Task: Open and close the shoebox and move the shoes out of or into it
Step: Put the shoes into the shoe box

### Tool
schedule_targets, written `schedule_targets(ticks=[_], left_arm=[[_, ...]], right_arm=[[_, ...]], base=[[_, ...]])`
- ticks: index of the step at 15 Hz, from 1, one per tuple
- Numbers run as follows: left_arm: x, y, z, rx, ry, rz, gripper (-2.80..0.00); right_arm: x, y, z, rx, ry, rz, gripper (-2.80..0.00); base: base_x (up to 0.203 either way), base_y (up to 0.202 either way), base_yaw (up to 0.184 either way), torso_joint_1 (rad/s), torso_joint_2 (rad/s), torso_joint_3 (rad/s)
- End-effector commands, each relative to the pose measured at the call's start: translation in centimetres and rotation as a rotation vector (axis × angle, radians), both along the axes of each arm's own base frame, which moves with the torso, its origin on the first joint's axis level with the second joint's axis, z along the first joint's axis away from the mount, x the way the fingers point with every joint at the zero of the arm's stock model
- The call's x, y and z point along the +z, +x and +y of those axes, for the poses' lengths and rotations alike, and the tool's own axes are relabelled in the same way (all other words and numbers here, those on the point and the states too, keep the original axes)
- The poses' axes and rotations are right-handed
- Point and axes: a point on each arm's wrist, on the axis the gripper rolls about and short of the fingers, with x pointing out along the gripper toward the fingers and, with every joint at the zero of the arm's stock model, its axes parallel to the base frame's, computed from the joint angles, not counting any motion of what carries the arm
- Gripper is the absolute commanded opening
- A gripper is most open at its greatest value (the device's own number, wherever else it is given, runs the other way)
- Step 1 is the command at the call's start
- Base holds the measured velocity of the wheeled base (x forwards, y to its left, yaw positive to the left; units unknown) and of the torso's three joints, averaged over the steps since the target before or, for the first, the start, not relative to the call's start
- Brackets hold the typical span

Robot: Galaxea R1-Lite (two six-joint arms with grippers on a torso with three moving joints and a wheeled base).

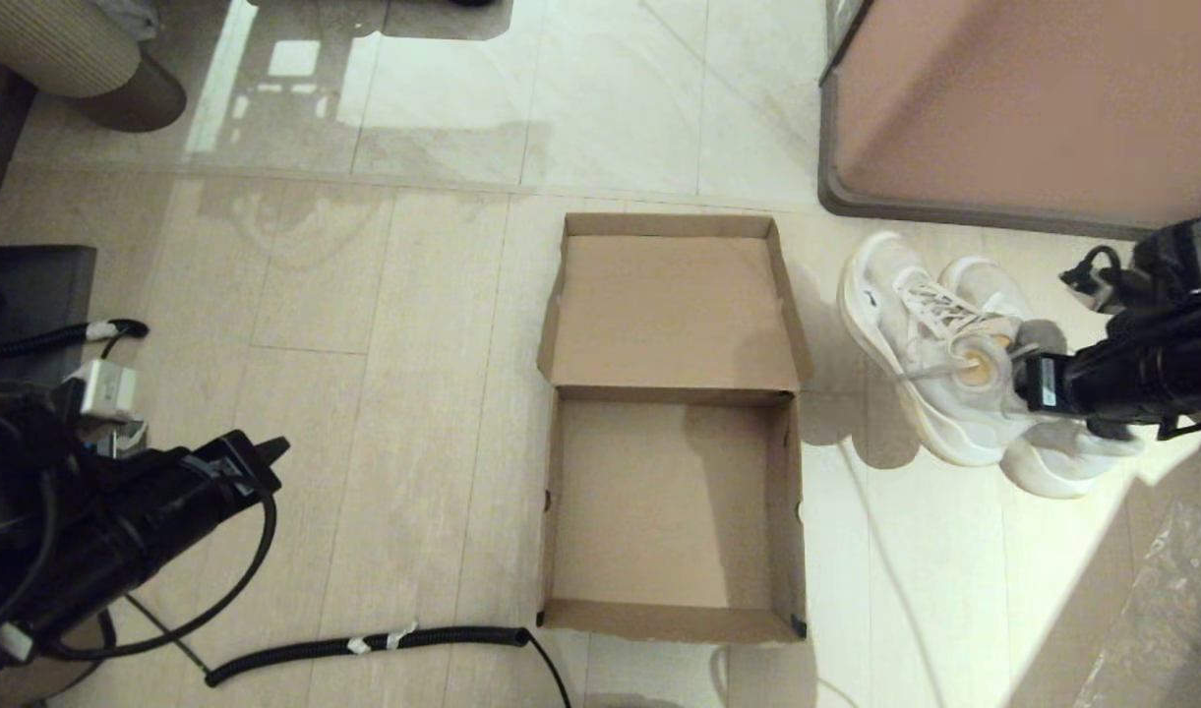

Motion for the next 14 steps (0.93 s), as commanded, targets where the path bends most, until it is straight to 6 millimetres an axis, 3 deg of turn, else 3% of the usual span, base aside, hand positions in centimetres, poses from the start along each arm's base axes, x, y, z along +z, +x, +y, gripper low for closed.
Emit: schedule_targets(ticks=[1, 4, 6, 11, 14], left_arm=[[-0.4, 0.4, 0.0, 0.0, -0.003, 0.013, -2.8], [-1.5, 0.6, -0.1, 0.0, -0.003, 0.062, -2.8], [-1.4, 0.4, 0.0, 0.002, -0.003, 0.054, -2.8], [-1.7, -0.7, 0.0, 0.004, -0.004, 0.067, -2.8], [-1.6, -0.7, 0.0, 0.004, -0.005, 0.062, -2.8]], right_arm=[[3.9, -7.3, 1.5, 0.016, -0.015, -0.117, -2.8], [4.5, -12.4, 3.7, 0.099, 0.008, -0.125, -2.8], [4.0, -13.9, 5.7, 0.2, 0.023, -0.111, -2.8], [2.2, -14.6, 10.4, 0.354, -0.007, -0.043, -2.8], [1.2, -12.8, 12.7, 0.371, -0.033, -0.042, -2.8]], base=[[0.0, 0.0, 0.0, 0.0, 0.0, 0.0], [0.0, 0.0, 0.0, 0.0, 0.0, 0.0], [0.0, 0.0, 0.0, 0.0, 0.0, 0.0], [0.0, 0.0, 0.0, 0.0, 0.0, 0.0], [0.0, 0.0, 0.0, 0.0, 0.0, 0.0]])
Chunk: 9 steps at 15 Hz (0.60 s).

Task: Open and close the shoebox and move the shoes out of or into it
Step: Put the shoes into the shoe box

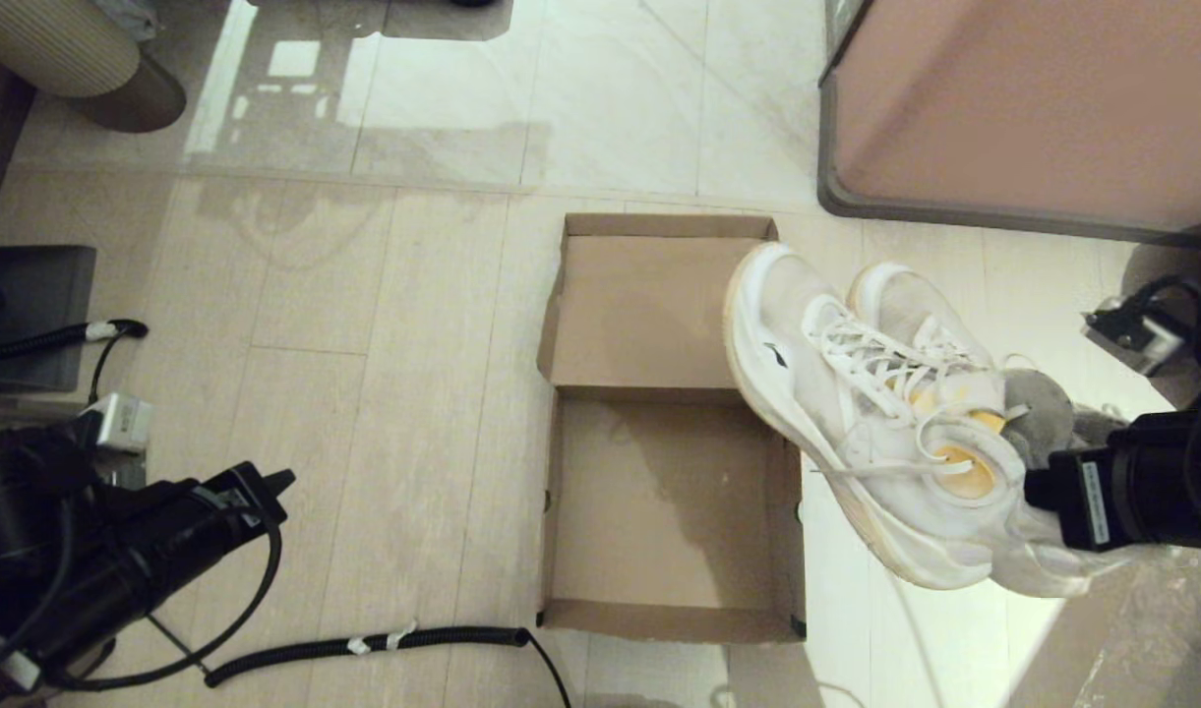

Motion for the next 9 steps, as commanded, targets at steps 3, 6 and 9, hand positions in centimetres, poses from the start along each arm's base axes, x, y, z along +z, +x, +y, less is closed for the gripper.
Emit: schedule_targets(ticks=[3, 6, 9], left_arm=[[0.1, -0.4, 0.0, 0.0, -0.003, -0.008, -2.8], [0.0, -0.4, 0.0, 0.0, -0.004, -0.004, -2.8], [0.0, -0.4, 0.0, -0.001, -0.004, -0.005, -2.8]], right_arm=[[-2.0, 1.6, 3.9, 0.078, -0.077, 0.032, -2.8], [-4.6, 1.9, 6.7, 0.169, -0.13, 0.106, -2.8], [-7.0, 3.5, 9.0, 0.182, -0.146, 0.1, -2.8]], base=[[0.0, 0.0, 0.0, 0.0, 0.0, 0.0], [0.0, 0.0, 0.0, 0.0, 0.0, 0.0], [0.0, 0.0, 0.0, 0.0, 0.0, 0.0]])
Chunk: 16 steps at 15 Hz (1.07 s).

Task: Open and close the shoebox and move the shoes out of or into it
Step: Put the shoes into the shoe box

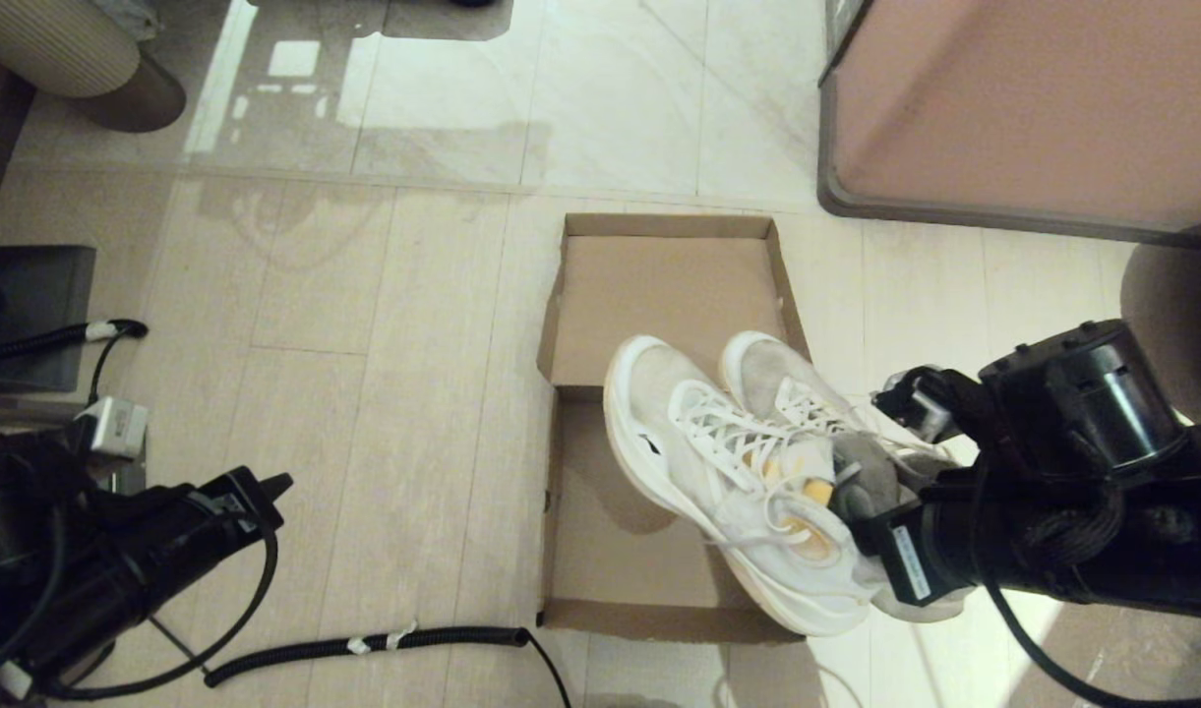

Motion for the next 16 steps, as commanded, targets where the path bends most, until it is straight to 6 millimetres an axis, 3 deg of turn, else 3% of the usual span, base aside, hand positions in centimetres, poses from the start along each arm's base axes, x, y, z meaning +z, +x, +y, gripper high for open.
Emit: schedule_targets(ticks=[1, 16], left_arm=[[0.1, 0.0, 0.0, 0.0, -0.003, -0.007, -2.8], [0.5, -0.5, 0.0, -0.023, -0.007, -0.027, -2.8]], right_arm=[[-3.1, 1.5, 1.8, 0.008, -0.031, 0.027, -2.8], [-11.8, 6.0, 6.8, 0.009, -0.023, 0.042, -2.8]], base=[[0.0, 0.0, 0.0, 0.0, 0.0, 0.0], [0.0, 0.0, 0.0, 0.0, 0.0, 0.0]])
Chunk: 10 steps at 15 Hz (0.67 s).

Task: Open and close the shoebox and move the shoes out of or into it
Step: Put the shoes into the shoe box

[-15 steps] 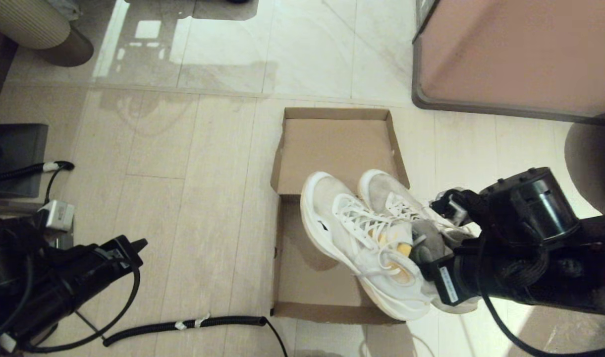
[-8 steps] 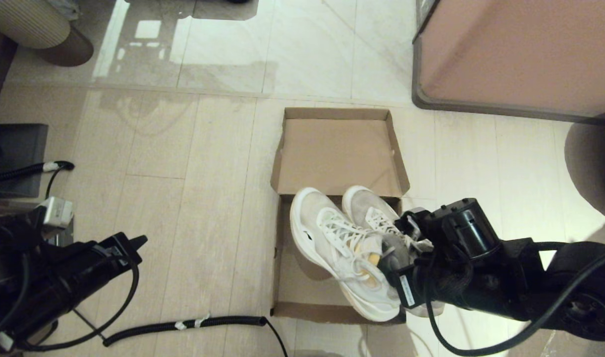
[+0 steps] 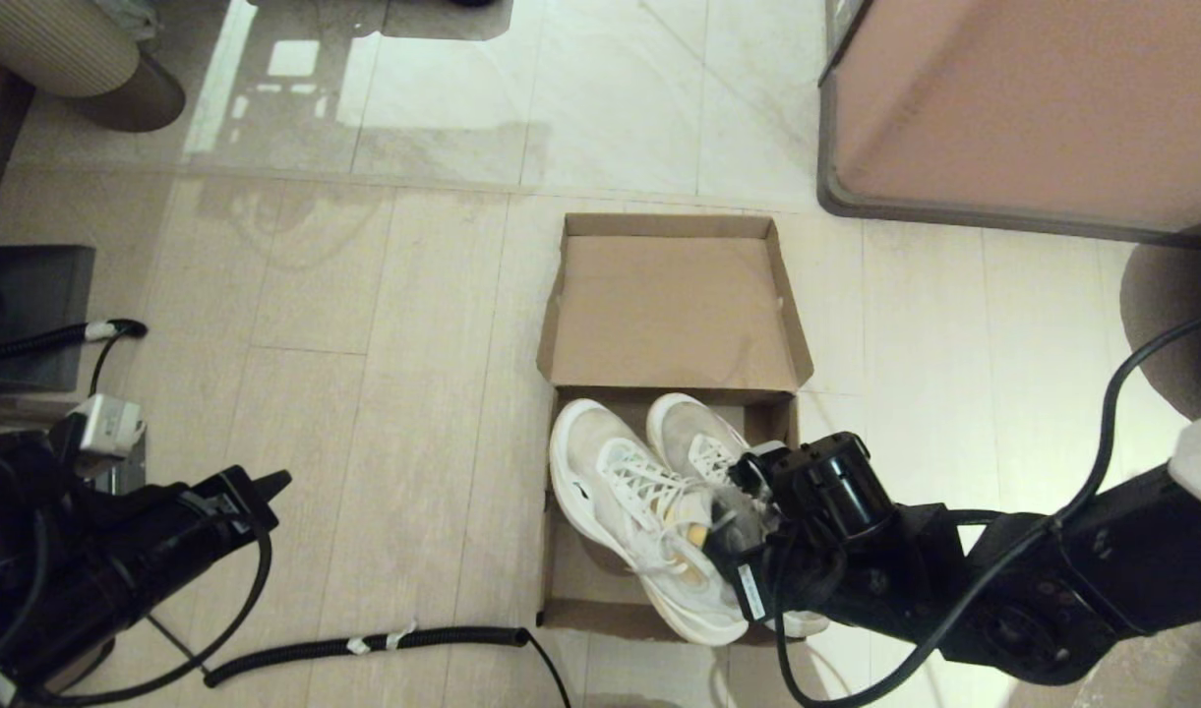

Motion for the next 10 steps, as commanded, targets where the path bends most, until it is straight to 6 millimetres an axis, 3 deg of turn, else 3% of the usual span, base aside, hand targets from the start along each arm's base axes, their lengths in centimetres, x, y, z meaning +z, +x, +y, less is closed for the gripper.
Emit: schedule_targets(ticks=[1, 5, 10], left_arm=[[0.0, 0.0, 0.0, -0.002, -0.003, -0.004, -2.8], [-0.1, 0.0, 0.0, -0.004, -0.004, 0.004, -2.8], [-0.5, 0.2, 0.0, -0.007, -0.004, 0.02, -2.8]], right_arm=[[-2.3, 0.9, 0.8, -0.003, -0.025, 0.025, -2.8], [-3.6, 2.8, 1.7, -0.078, -0.008, -0.012, -2.8], [-4.2, 4.2, 1.1, -0.126, 0.007, -0.019, -2.8]], base=[[0.0, 0.0, 0.0, 0.0, 0.0, 0.0], [0.0, 0.0, 0.0, 0.0, 0.0, 0.0], [0.0, 0.0, 0.0, 0.0, 0.0, 0.0]])
